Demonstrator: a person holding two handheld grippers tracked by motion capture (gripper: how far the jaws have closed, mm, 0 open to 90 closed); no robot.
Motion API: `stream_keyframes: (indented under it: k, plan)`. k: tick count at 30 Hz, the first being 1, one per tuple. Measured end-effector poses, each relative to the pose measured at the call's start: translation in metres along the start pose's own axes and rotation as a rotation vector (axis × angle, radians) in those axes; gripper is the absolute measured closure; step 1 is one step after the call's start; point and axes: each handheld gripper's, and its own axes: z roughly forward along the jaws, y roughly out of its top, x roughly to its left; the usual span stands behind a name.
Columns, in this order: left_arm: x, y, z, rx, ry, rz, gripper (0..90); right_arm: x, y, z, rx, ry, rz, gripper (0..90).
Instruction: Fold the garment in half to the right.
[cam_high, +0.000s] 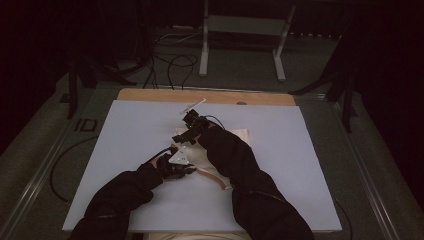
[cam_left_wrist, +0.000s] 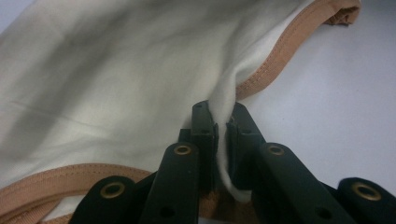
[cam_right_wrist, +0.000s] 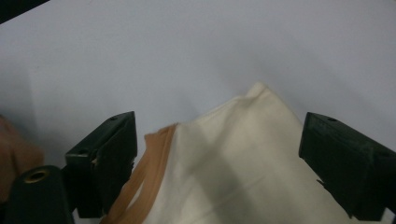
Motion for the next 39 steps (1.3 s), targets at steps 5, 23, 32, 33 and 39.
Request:
stream_keyframes:
  k: [5,23,32,33,39]
  plan:
    - [0.000,0.000,0.000,-0.003,-0.003,-0.005,83.9,-0.003,0.010,0.010,0.008,-0.002,0.008,13.0]
    - [0.003,-0.003,-0.001,-0.015,-0.019,0.000,84.4,-0.022,0.020,0.040,0.077,-0.071,0.041,38.0]
    - [0.003,-0.003,-0.001,-0.016,-0.017,0.004,84.4,-0.014,0.023,0.052,0.136,-0.101,-0.033,52.2]
    - [0.003,-0.003,-0.001,-0.016,-0.018,0.002,84.4,-0.012,0.023,0.053,0.148,-0.117,-0.058,57.5]
    - [0.004,-0.004,0.000,-0.024,-0.024,0.000,84.4,-0.014,0.023,0.052,0.160,-0.150,-0.078,75.1]
